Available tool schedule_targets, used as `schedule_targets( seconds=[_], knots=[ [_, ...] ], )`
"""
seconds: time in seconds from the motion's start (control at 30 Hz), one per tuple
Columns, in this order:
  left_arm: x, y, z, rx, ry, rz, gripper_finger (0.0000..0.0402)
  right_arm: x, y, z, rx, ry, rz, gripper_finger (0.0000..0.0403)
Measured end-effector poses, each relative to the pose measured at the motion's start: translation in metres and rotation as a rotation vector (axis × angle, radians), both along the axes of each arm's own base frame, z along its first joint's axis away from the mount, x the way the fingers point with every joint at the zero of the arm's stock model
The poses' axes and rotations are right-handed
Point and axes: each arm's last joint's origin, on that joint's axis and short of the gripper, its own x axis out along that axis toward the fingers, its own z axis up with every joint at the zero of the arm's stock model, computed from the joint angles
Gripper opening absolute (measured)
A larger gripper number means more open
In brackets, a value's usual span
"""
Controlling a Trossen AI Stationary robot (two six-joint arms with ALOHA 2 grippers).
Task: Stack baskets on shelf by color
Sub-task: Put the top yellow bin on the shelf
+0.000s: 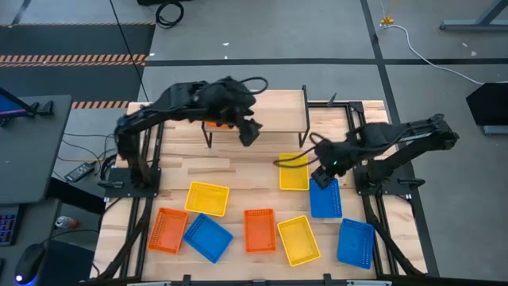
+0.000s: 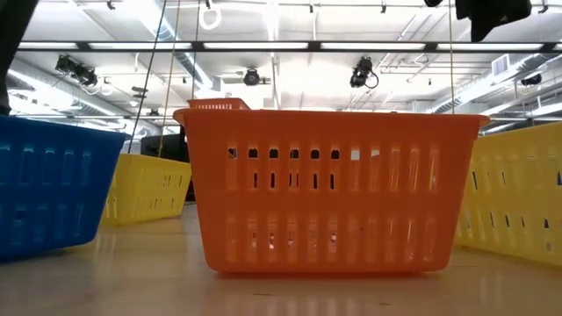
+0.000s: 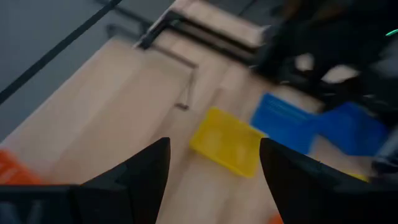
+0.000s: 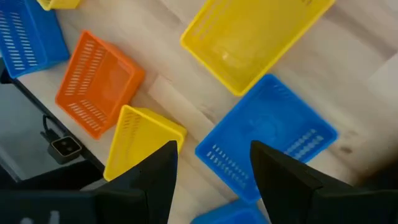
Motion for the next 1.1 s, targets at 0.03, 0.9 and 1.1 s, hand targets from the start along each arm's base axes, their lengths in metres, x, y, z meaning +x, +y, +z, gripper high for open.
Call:
schedule_targets(
  seconds=[0.03, 0.9, 1.1],
  knots=[
    [-0.006, -0.007, 0.007, 0.001, -0.034, -0.02, 0.0252, 0.005, 0.004, -0.003, 0.008, 0.003, -0.002, 0.0209],
    [-0.087, -0.115, 0.061, -0.099, -0.26, -0.364, 0.0231, 0.035, 0.074, -0.041, 0.041, 0.083, 0.181, 0.0209],
    [-0.085, -0.116, 0.069, -0.054, -0.349, -0.258, 0.0231, 0.036, 0.073, -0.045, -0.05, 0.091, 0.347, 0.0209]
  ],
)
